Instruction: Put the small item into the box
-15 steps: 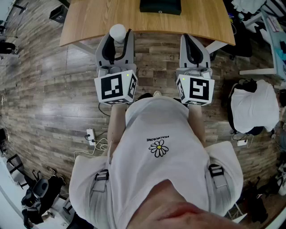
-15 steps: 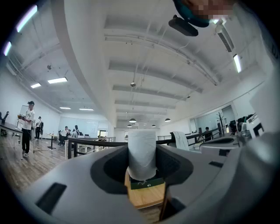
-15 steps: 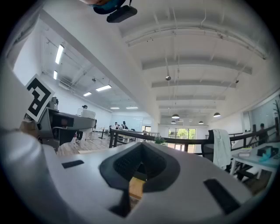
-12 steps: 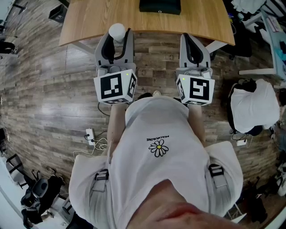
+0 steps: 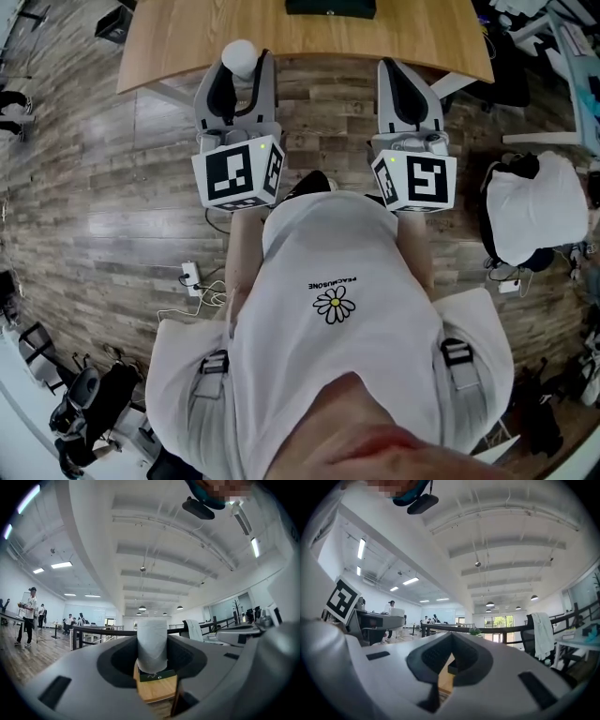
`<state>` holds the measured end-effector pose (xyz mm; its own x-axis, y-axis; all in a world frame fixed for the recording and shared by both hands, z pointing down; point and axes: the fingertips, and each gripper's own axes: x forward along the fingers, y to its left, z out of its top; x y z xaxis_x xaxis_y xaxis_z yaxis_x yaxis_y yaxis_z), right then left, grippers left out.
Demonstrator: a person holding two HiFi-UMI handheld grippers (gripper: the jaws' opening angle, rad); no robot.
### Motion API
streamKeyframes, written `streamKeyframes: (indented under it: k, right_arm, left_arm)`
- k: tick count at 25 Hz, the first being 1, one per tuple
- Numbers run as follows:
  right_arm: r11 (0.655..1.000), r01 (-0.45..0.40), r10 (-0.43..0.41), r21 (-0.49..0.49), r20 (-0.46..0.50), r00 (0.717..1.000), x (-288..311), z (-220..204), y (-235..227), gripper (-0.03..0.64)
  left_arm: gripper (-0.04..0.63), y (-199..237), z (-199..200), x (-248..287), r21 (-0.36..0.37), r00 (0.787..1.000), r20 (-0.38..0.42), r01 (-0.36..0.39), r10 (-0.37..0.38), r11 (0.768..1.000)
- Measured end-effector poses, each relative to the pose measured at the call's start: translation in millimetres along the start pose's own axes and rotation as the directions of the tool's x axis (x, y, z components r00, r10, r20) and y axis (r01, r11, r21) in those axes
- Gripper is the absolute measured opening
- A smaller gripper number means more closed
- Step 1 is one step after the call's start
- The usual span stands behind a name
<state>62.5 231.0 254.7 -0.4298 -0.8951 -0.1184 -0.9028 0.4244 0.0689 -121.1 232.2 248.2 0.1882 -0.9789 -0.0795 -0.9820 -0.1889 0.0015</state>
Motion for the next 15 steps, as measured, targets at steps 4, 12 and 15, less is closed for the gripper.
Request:
streamKeyframes:
  k: [4, 12, 15]
  right_arm:
    - [1.000, 0.011, -0.010, 0.026, -0.017, 1.000, -5.5, -9.5, -3.1, 0.005]
    - [0.999, 0.033, -0.032, 0.013, -0.062, 0.998, 11.5, -26.9, -18.4, 0.005]
    - [0.999, 0.047, -0.047, -0.009, -0.067, 0.997, 37.3, -32.5, -29.2, 0.005]
  left_arm:
    - [0.192, 2.6, -6.3, -4.9, -0.020, 1.000, -0.010, -0.013, 0.013, 1.000]
    - [0.192, 9.0, -26.5, 26.8, -0.086, 1.000, -0.011, 0.011, -0.012, 0.996]
    - [0.192, 11.6, -32.2, 58.2, -0.106, 0.999, 0.005, 0.042, -0.042, 0.993]
